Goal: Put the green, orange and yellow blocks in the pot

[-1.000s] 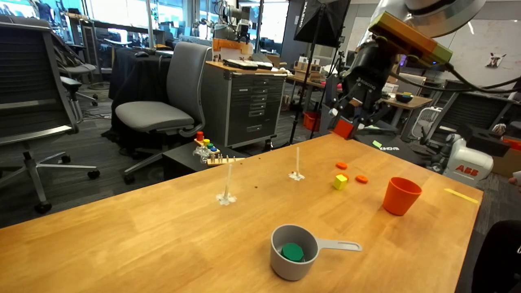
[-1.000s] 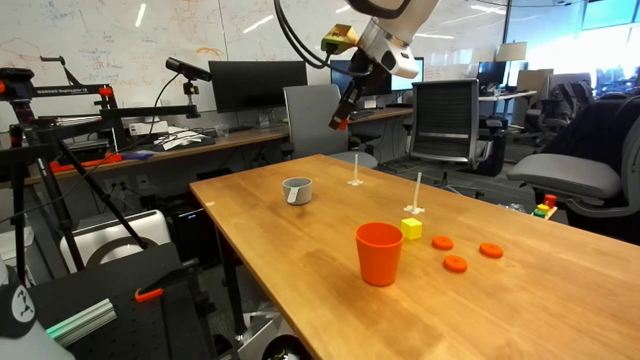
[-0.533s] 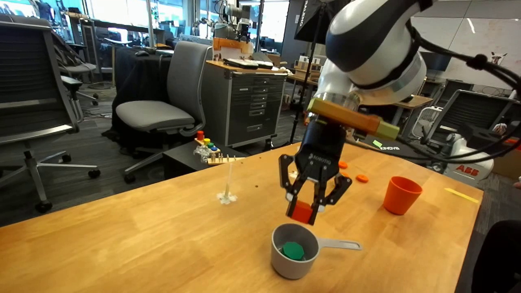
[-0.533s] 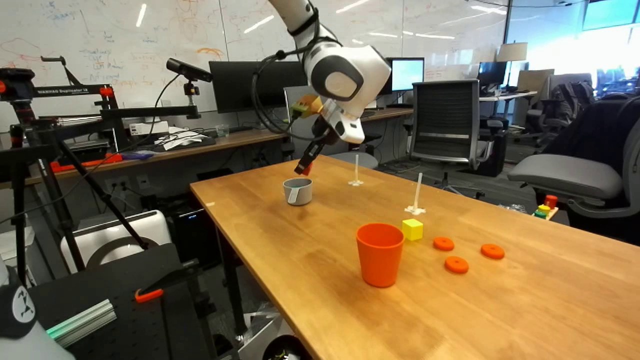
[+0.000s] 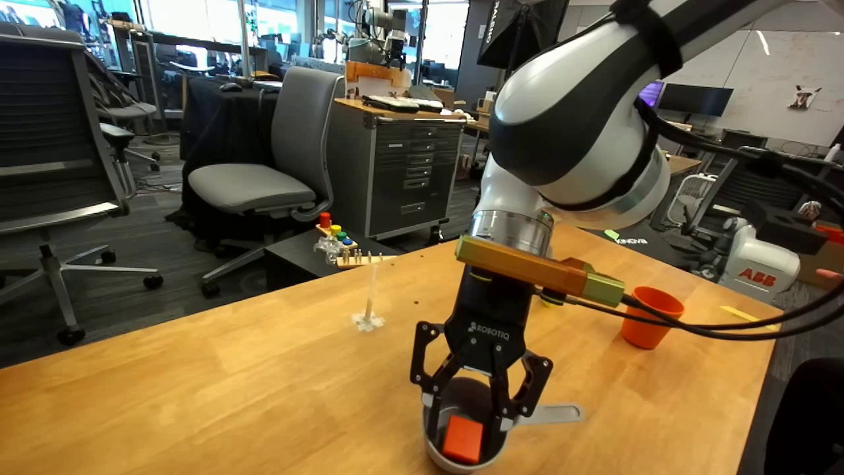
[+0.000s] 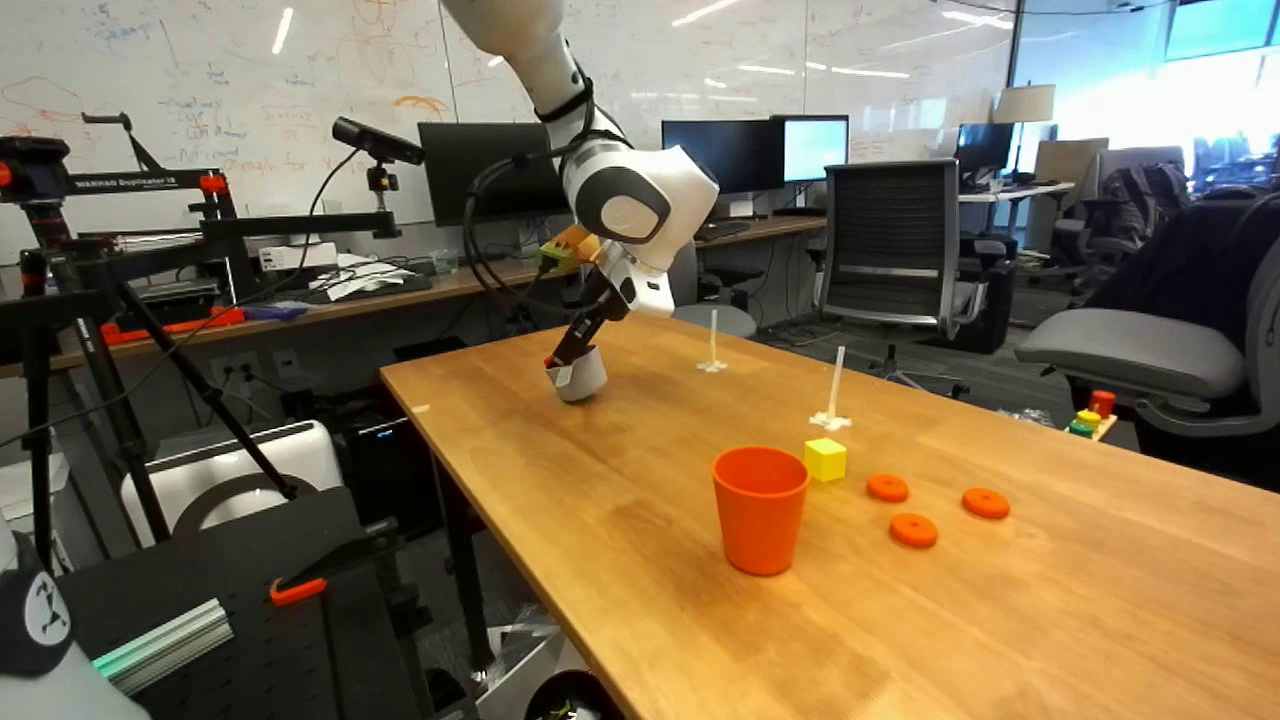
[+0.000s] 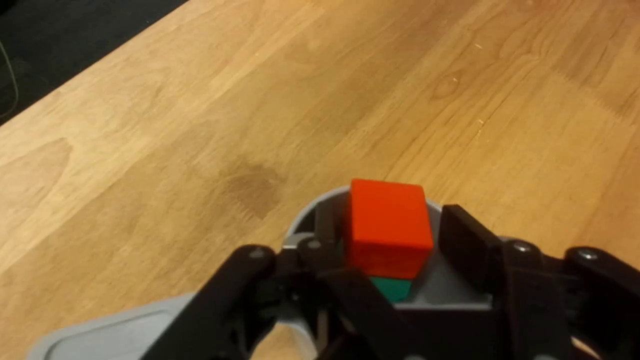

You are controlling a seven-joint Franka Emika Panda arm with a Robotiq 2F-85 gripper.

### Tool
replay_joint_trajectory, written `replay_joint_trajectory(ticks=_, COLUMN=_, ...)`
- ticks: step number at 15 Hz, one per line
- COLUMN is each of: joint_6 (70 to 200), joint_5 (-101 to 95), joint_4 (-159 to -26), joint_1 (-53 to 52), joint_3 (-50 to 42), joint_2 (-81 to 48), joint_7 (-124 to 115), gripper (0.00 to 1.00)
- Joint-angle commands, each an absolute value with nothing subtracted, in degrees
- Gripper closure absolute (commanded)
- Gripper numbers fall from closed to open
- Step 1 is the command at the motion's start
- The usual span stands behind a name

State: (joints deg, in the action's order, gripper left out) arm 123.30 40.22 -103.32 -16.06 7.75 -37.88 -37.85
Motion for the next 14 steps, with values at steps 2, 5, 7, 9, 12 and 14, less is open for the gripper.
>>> replay_joint_trajectory(ticks=2, joint_6=123.21, joint_5=40.02, joint_4=-102.67, joint_1=-15.72, joint_3=8.24, joint_2=-37.09, joint_7=-38.77, gripper=0.02)
replay_joint_trajectory(ticks=5, joint_6=123.65, joint_5=39.97, joint_4=-103.65, joint_1=-15.11, joint_3=8.15, joint_2=-34.7, joint_7=-37.82, gripper=0.02)
replay_joint_trajectory(ticks=7, joint_6=123.98, joint_5=40.38, joint_4=-104.71, joint_1=-14.29, joint_3=8.07, joint_2=-31.71, joint_7=-37.31, gripper=0.0)
replay_joint_trajectory(ticks=9, joint_6=124.33, joint_5=40.46, joint_4=-105.8, joint_1=-13.74, joint_3=7.97, joint_2=-28.19, joint_7=-37.02, gripper=0.0)
replay_joint_trajectory(ticks=12, joint_6=124.26, joint_5=40.51, joint_4=-106.71, joint_1=-12.66, joint_3=7.68, joint_2=-23.35, joint_7=-36.95, gripper=0.0)
replay_joint_trajectory(ticks=14, joint_6=124.74, joint_5=39.22, joint_4=-107.78, joint_1=-12.13, joint_3=6.59, joint_2=-20.74, joint_7=-37.76, gripper=0.0)
